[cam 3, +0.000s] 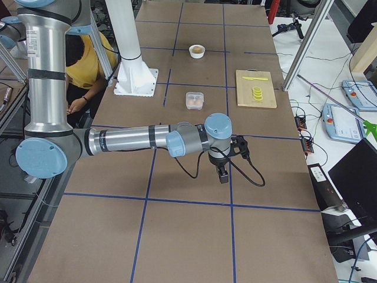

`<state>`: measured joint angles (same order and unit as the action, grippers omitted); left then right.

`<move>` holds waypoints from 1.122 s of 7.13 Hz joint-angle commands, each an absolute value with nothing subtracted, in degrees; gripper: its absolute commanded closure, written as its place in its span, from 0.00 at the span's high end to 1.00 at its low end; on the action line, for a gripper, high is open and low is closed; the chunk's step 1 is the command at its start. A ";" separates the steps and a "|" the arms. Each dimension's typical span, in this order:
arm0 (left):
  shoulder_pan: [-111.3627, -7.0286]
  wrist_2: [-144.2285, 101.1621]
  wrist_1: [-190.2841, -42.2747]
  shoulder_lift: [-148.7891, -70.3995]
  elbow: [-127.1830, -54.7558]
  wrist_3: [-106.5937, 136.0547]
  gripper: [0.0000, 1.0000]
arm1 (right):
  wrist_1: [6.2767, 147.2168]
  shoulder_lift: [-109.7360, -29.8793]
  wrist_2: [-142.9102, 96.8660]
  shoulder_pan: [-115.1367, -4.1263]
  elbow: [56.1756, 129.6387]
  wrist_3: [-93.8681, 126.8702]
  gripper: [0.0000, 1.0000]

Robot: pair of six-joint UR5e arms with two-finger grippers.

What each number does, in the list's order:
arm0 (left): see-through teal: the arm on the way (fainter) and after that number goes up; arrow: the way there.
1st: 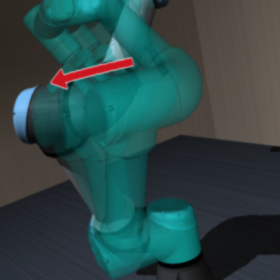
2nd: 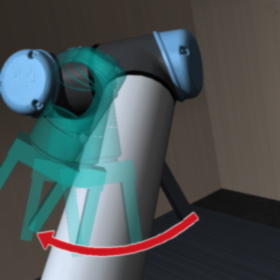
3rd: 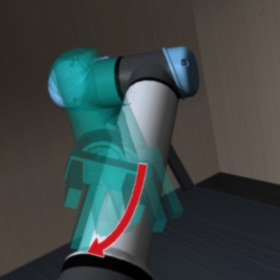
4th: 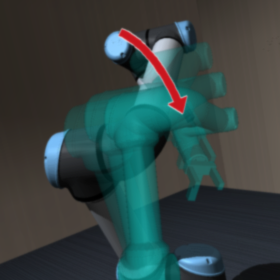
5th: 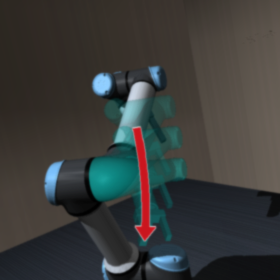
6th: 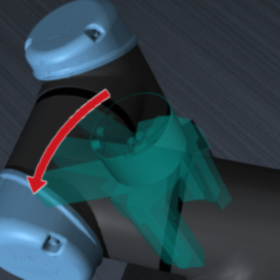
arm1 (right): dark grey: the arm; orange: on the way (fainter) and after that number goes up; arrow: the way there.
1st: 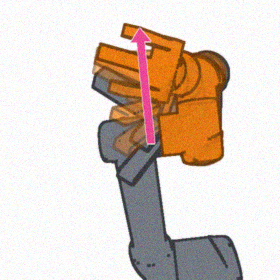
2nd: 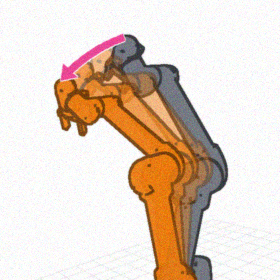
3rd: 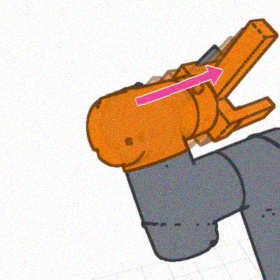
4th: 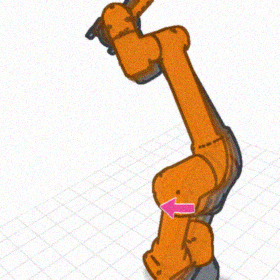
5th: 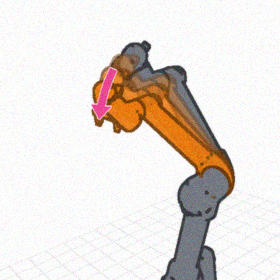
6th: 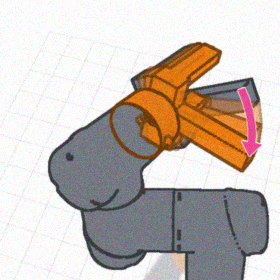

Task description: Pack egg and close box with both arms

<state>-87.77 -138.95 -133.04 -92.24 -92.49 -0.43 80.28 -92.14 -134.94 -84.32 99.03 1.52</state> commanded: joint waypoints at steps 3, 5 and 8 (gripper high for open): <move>-70.12 -126.90 -136.23 -88.26 -105.77 32.59 1.00 | 80.07 -92.55 -135.79 -84.37 99.05 2.20 1.00; -54.57 -113.89 -135.88 -88.15 -110.37 57.53 0.90 | 80.07 -92.64 -135.88 -84.38 98.88 2.11 1.00; -38.88 -101.27 -123.29 -91.47 -114.95 72.58 0.79 | 80.07 -92.64 -135.88 -84.29 98.96 2.11 1.00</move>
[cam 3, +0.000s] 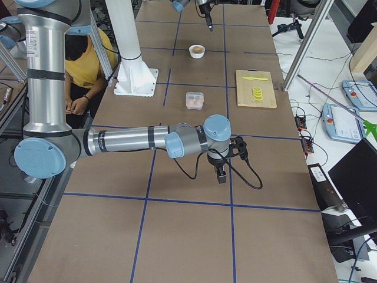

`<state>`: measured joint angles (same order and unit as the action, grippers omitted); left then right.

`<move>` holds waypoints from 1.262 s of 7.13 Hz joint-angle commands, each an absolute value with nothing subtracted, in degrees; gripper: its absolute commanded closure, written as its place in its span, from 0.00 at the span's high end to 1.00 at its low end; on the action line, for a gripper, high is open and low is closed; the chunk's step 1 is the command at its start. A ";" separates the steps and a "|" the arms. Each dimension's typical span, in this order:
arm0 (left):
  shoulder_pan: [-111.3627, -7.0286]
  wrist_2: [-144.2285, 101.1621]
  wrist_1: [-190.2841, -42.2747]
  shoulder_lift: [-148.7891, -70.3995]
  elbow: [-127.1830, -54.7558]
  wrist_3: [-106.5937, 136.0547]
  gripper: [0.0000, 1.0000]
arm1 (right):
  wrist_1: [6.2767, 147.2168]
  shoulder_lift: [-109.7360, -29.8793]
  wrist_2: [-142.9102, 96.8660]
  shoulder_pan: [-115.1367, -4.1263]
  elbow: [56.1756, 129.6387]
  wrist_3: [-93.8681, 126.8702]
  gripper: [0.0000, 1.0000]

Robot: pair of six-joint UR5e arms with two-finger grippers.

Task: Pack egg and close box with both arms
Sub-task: 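Move the left gripper over the white bowl toward the brown egg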

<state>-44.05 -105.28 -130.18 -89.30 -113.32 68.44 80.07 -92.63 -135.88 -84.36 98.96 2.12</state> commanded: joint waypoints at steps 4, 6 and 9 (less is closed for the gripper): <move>-32.88 -98.44 -115.66 -93.87 -113.04 73.21 0.79 | 80.07 -92.72 -135.88 -84.37 98.88 2.11 1.00; -31.39 -96.51 -115.75 -93.78 -111.45 73.04 0.78 | 80.07 -92.81 -135.88 -84.38 98.88 2.11 1.00; -29.10 -96.50 -115.66 -93.60 -111.45 72.69 0.78 | 80.07 -92.90 -135.88 -84.38 98.70 2.11 1.00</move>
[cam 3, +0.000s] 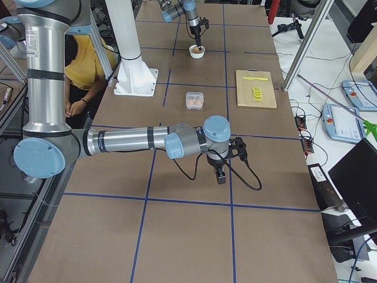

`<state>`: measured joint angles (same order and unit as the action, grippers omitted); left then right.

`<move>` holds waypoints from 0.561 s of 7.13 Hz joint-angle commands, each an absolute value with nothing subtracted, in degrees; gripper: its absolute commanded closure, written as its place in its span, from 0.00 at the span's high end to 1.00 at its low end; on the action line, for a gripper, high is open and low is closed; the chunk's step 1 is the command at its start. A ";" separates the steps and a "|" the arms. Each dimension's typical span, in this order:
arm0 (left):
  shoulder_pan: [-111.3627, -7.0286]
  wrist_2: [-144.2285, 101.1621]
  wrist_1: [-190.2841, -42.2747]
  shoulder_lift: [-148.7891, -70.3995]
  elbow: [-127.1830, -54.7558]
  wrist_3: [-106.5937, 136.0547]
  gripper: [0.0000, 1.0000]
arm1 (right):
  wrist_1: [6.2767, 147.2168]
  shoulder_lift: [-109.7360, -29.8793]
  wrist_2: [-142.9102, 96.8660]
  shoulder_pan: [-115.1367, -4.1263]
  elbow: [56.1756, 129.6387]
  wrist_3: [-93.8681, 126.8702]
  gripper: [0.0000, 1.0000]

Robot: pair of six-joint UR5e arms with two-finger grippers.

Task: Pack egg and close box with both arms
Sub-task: 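Move the left gripper over the white bowl toward the brown egg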

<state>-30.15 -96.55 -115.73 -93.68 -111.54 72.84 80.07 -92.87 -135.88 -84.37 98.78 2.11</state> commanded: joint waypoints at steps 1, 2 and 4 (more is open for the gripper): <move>-28.74 -96.50 -115.66 -93.52 -111.45 72.60 0.78 | 80.07 -92.99 -135.88 -84.38 98.70 2.11 1.00; -28.65 -96.42 -115.66 -93.52 -111.45 72.51 0.78 | 80.07 -92.99 -135.88 -84.38 98.70 2.11 1.00; -28.74 -96.42 -115.66 -92.64 -111.62 72.25 0.78 | 80.07 -92.99 -135.88 -84.38 98.70 2.11 1.00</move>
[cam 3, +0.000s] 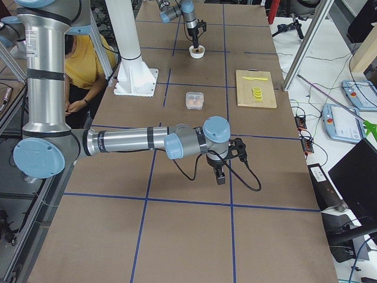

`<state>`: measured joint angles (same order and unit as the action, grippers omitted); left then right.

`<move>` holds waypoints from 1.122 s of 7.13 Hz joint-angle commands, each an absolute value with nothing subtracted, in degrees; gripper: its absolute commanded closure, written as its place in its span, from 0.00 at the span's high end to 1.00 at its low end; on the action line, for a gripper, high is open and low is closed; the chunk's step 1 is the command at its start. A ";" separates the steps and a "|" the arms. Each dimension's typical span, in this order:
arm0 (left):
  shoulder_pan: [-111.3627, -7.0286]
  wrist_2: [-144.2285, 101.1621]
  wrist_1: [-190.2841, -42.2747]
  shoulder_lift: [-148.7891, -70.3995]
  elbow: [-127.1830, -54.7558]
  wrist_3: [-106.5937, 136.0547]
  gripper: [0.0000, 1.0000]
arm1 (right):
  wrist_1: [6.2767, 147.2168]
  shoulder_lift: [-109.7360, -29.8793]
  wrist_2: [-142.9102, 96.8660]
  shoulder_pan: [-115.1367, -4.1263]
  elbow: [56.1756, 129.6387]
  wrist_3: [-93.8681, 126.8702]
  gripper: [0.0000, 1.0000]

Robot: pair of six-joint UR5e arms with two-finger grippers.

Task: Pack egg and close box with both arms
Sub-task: 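Move the left gripper over the white bowl toward the brown egg, then lower the left gripper into the bowl and close on the egg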

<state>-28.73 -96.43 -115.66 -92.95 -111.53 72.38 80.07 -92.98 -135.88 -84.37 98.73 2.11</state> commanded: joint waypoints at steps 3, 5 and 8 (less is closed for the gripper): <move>-29.09 -96.42 -115.66 -92.11 -111.36 69.52 0.78 | 80.07 -92.99 -135.88 -84.38 98.79 2.11 1.00; -28.65 -96.42 -115.75 -92.37 -110.92 69.52 0.78 | 80.07 -92.99 -135.88 -84.37 98.70 2.11 1.00; -27.95 -96.42 -115.93 -92.81 -110.13 69.52 0.73 | 80.07 -92.99 -135.88 -84.38 98.61 2.11 1.00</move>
